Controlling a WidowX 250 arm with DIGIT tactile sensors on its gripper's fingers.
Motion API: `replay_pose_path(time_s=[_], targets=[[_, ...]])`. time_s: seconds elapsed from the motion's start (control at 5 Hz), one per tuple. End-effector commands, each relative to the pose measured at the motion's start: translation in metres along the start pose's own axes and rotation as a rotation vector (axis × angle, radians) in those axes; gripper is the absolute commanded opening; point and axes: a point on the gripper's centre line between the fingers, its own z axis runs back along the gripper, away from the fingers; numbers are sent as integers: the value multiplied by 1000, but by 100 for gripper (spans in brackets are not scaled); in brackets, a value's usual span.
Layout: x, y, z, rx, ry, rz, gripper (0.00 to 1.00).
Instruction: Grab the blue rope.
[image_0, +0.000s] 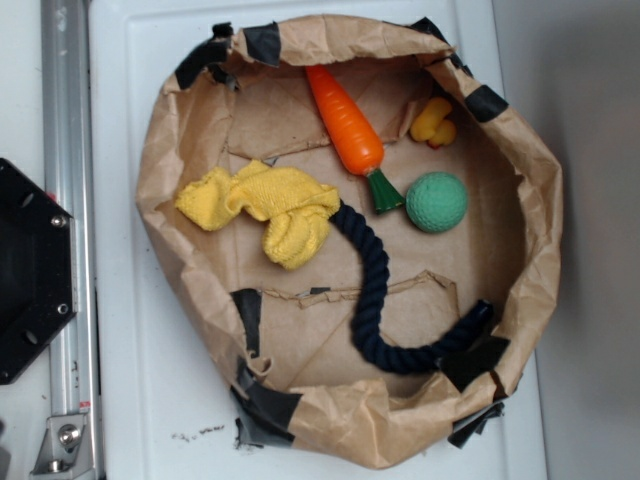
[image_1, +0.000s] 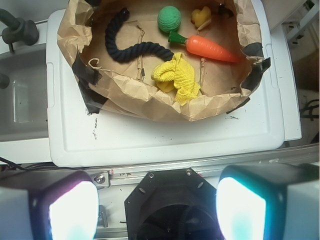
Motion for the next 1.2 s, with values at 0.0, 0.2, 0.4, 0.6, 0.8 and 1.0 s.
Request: replay_pose_path(time_s=[0.0,0.2,0.4,0.6,0.8,1.0], targets=[[0,0,0,0,0,0,100],[49,21,-21,86,-59,-90,100],[93,26,-50,135,-48,-209,100],[113,29,-83,125,-30,-294,100],[121,25,-125,169,-10,-543,100],[126,26,-154,135,-37,-711,100]])
